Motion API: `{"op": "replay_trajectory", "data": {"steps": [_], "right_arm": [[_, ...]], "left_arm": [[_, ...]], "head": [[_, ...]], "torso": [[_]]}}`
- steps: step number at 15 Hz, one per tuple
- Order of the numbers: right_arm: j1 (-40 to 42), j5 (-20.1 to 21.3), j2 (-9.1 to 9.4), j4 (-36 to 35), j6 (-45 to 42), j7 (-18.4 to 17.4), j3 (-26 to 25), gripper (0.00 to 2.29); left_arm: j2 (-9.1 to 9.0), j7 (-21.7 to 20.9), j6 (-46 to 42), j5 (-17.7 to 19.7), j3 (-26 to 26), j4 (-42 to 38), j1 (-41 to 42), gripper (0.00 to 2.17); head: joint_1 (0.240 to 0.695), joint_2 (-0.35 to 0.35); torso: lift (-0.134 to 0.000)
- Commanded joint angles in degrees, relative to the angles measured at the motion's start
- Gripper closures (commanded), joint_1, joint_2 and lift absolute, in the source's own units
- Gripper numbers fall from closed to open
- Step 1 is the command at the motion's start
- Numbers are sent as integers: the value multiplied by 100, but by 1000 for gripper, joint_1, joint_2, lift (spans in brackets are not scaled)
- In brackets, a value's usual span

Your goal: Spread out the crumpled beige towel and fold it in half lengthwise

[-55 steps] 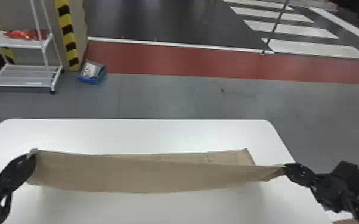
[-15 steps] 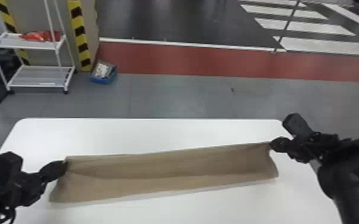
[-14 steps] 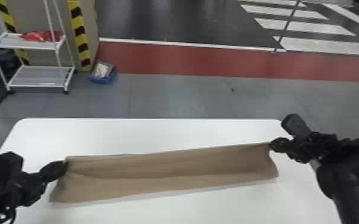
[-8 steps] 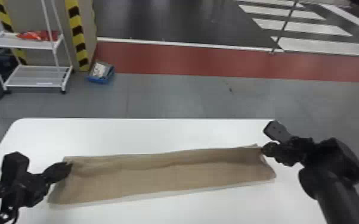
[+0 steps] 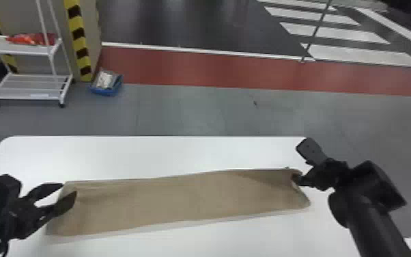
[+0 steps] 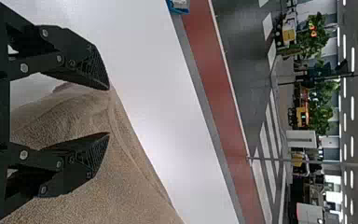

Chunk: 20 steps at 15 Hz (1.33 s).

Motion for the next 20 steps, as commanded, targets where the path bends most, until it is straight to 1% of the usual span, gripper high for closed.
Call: {"op": "replay_trajectory", "data": {"steps": [1, 2, 5, 8, 11, 14, 16, 18, 20], "right_arm": [[15, -181, 0, -60, 15, -75, -67, 33], [33, -181, 0, -112, 33, -93, -172, 36], [59, -296, 9, -209, 174, -392, -242, 39], [59, -287, 17, -200, 209, -620, -172, 39], [7, -234, 17, -51, 332, -919, -14, 39], [7, -208, 17, 28, 472, -1200, 30, 39], [86, -296, 26, -77, 508, -1200, 12, 39], [279, -296, 114, -394, 508, -1156, -32, 39], [314, -304, 114, -411, 508, -1139, -58, 39]], "left_arm": [[-7, -2, 128, 8, 42, -191, 87, 87], [-7, -2, 216, 8, 59, -261, 105, 87], [-7, -2, 233, 34, 77, -332, 148, 87], [-7, -2, 233, 61, 112, -419, 210, 87], [-7, -54, 233, 70, 191, -551, 289, 87], [-7, -72, 233, 70, 200, -578, 298, 87], [-7, -72, 233, 70, 200, -613, 298, 90], [-7, -72, 233, 70, 191, -630, 307, 97], [-7, -72, 286, 70, 138, -630, 263, 157]], "head": [[695, -205], [695, -204], [695, -209], [695, -219], [695, -220], [695, -220], [695, -226], [695, -226], [695, -221]], "torso": [[0], [0], [0], [0], [0], [0], [0], [0], [0]]}}
